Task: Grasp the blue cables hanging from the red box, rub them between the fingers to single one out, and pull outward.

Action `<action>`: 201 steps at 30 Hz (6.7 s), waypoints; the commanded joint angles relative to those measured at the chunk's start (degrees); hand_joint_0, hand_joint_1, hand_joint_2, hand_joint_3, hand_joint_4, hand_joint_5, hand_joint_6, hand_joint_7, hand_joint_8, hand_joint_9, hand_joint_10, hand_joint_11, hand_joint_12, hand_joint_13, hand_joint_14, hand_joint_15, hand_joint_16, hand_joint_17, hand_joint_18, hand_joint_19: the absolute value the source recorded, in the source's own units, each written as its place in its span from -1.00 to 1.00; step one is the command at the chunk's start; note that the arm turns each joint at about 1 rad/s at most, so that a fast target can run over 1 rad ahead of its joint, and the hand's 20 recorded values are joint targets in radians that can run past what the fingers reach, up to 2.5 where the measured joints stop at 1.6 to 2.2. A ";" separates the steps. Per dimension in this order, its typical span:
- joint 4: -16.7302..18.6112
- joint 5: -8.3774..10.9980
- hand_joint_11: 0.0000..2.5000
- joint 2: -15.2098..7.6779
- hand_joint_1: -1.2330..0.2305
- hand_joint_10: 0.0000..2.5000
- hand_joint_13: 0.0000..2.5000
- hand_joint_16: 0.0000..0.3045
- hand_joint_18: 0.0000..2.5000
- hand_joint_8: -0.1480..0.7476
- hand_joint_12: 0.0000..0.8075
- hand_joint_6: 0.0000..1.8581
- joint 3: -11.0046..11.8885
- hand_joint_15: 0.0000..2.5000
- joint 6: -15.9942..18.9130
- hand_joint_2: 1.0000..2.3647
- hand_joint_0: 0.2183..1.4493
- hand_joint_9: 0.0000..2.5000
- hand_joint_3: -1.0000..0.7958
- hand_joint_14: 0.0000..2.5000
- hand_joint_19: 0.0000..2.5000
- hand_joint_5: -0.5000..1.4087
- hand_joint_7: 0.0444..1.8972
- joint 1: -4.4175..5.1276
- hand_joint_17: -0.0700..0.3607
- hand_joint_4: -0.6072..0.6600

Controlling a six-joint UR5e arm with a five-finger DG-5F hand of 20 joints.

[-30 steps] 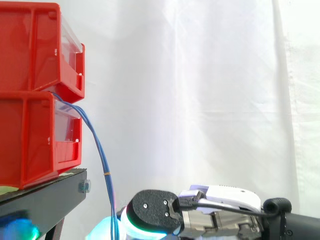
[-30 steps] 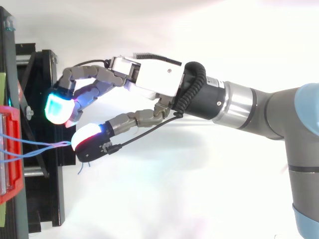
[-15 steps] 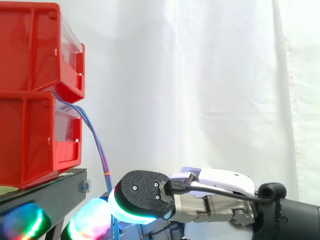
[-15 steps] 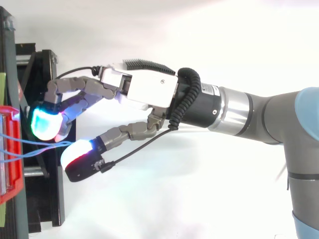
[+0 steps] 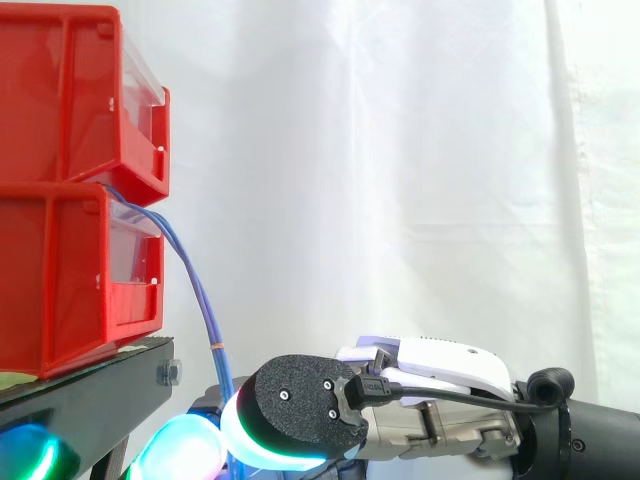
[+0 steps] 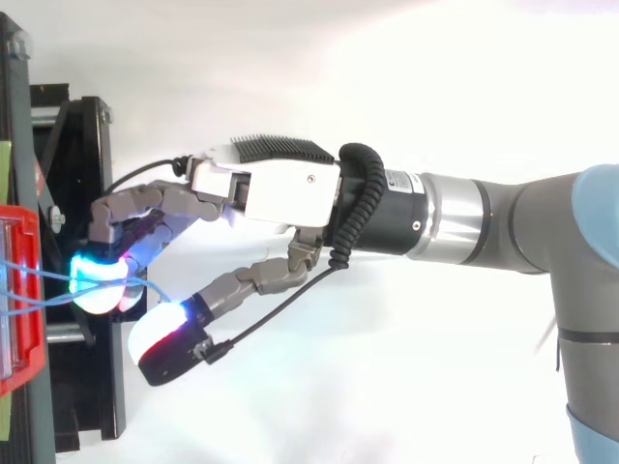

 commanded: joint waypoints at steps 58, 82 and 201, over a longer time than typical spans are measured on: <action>-3.29 -5.33 -0.38 1.06 -0.16 -0.98 -0.35 -0.61 -0.43 0.06 -0.01 -0.15 2.88 -0.57 -2.14 -0.99 -0.45 -0.21 -0.32 -0.99 -0.49 -0.64 0.10 -2.58 -0.05 0.32; -5.84 -8.50 -0.36 3.43 -0.22 -0.98 -0.34 -0.61 -0.42 0.07 -0.01 -0.10 2.79 -0.57 -4.95 -0.98 -0.43 -0.21 -0.21 -0.99 -0.49 -0.66 0.09 -3.99 -0.06 0.36; -31.94 -0.94 -0.35 12.92 -0.20 -0.98 -0.29 -0.62 -0.34 0.08 0.00 -0.10 3.32 -0.56 10.60 -1.00 -0.45 -0.15 -0.44 -0.98 -0.48 -0.65 0.11 -2.76 -0.07 0.22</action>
